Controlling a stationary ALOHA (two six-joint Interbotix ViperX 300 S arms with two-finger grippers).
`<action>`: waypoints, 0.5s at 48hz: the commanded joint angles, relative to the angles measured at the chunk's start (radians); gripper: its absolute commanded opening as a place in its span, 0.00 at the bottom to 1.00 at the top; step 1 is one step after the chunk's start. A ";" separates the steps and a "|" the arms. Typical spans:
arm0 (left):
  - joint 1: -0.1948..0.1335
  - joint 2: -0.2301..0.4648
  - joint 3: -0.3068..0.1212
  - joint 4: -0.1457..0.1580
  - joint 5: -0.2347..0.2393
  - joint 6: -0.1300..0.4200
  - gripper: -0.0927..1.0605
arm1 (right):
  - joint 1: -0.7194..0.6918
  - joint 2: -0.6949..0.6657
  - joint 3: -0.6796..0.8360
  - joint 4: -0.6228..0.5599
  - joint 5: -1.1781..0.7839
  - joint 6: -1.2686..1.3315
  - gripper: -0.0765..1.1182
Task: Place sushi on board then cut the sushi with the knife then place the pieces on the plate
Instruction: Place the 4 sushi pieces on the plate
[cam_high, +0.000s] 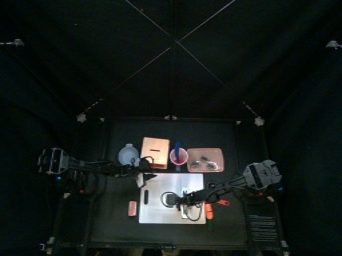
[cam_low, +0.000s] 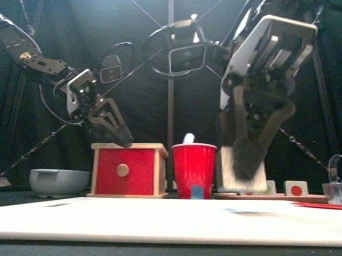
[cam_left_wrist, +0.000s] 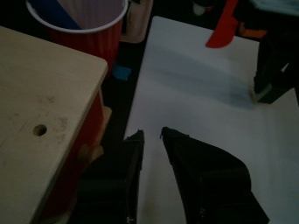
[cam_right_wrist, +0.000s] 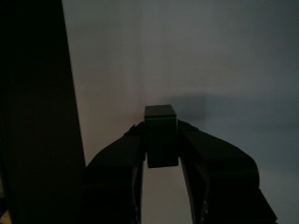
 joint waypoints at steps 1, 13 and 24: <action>0.000 -0.005 -0.017 -0.002 -0.006 0.002 0.66 | -0.054 -0.130 0.032 -0.018 0.023 0.003 0.54; 0.000 -0.005 -0.017 0.000 -0.006 0.002 0.66 | -0.256 -0.364 0.195 -0.041 0.080 0.003 0.54; 0.002 -0.003 -0.015 0.000 -0.006 0.002 0.66 | -0.509 -0.505 0.321 -0.114 0.094 0.003 0.54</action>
